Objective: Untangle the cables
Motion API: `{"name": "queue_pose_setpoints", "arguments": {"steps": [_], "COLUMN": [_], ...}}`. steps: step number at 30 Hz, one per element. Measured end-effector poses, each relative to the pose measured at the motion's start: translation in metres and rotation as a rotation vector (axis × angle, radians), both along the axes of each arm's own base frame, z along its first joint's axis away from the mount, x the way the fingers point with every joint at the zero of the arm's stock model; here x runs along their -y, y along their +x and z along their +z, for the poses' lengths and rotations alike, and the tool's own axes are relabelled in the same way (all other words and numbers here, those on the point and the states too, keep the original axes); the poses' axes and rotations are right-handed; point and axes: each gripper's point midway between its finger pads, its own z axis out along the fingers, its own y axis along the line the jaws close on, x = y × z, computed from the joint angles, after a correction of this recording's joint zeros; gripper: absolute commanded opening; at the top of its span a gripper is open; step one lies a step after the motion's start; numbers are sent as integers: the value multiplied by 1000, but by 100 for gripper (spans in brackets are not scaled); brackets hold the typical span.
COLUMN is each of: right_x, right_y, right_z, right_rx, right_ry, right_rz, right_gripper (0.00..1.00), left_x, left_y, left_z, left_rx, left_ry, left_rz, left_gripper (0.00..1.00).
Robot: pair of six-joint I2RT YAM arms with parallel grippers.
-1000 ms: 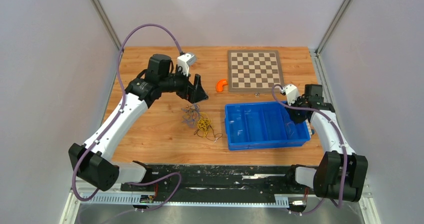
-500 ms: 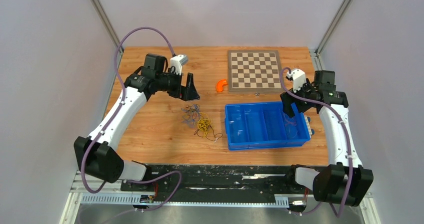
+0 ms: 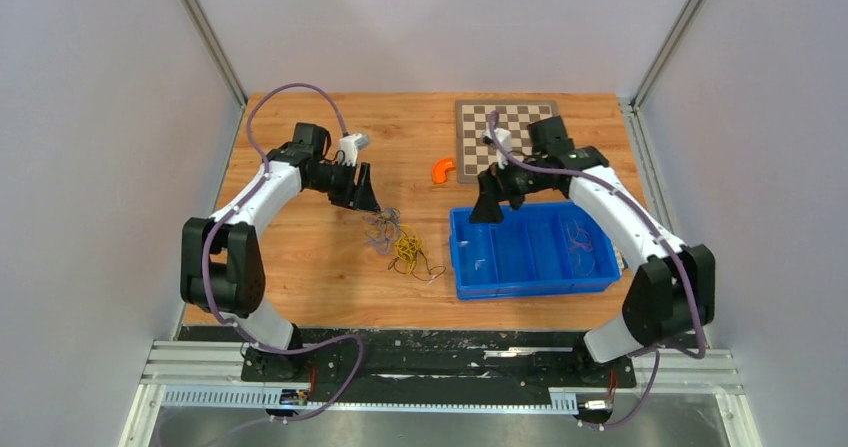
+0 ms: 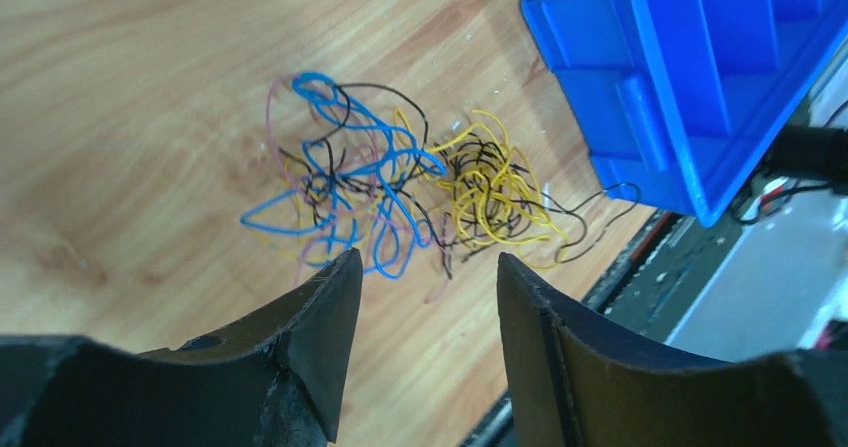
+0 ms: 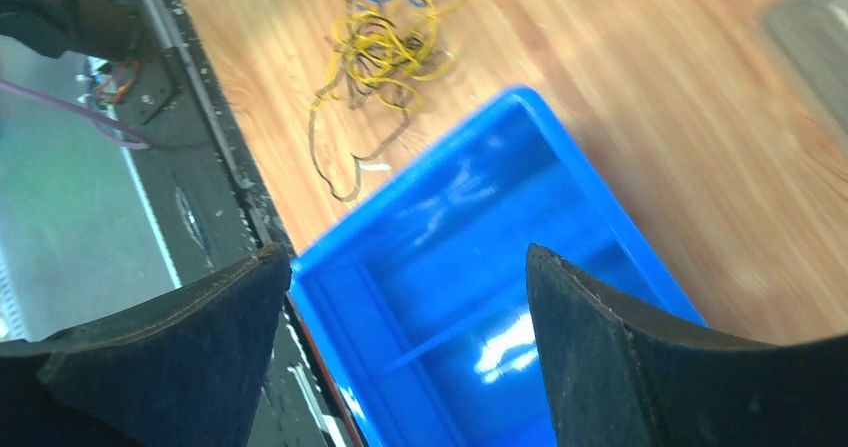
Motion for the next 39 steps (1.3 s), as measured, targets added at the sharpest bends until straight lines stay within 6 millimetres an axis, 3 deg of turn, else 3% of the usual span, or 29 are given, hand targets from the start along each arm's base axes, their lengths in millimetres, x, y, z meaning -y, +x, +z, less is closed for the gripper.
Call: {"name": "queue_pose_setpoints", "arguments": {"steps": [6,11,15,21,30,32,34,39], "right_x": [-63,-92,-101,-108,-122,-125,-130,-143], "right_y": [-6,-17,-18,-13,-22,-24,-26,-28], "right_z": [-20,-42,-51,-63,-80,-81,-83,-91], "right_rx": [-103,-182,-212,-231,-262,-264,-263,-241], "right_ry": [29,5,-9,-33,-71,-74,-77,-89], "right_rz": [92,107,88,41,40,43,48,51], "right_gripper": [86,87,90,95,97,97,97,95], "left_x": [8,16,21,29,39,39,39,35], "left_y": [16,27,31,44,25,22,19,12], "left_z": [-19,-38,-47,-39,-43,-43,-43,-46], "left_rx": [86,120,123,161,86,74,62,33], "left_ry": [-28,-71,-99,-130,-173,-177,-180,-179], "left_rz": [-139,-242,-291,-344,-394,-400,-404,-402], "left_gripper": [60,64,68,65,62,57,45,6]}}
